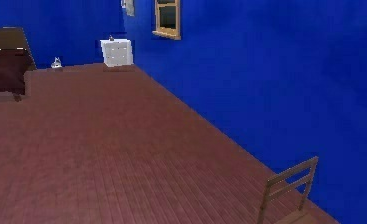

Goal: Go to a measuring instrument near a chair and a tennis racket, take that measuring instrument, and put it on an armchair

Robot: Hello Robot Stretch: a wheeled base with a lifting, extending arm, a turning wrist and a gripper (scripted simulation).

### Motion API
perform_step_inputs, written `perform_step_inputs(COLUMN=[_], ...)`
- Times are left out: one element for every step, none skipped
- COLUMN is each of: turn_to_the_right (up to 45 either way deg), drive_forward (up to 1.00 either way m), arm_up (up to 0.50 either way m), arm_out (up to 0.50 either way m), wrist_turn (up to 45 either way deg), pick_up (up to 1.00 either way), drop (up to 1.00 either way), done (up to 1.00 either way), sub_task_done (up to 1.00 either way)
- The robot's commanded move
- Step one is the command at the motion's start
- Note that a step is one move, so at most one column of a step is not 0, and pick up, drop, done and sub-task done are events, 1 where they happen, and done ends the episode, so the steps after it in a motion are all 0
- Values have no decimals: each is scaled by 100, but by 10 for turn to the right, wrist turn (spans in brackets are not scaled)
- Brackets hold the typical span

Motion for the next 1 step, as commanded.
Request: perform_step_inputs(turn_to_the_right=[0], drive_forward=[0], arm_up=[0], arm_out=[-46], wrist_turn=[0], pick_up=[0], drop=[0], done=[0], sub_task_done=[0])
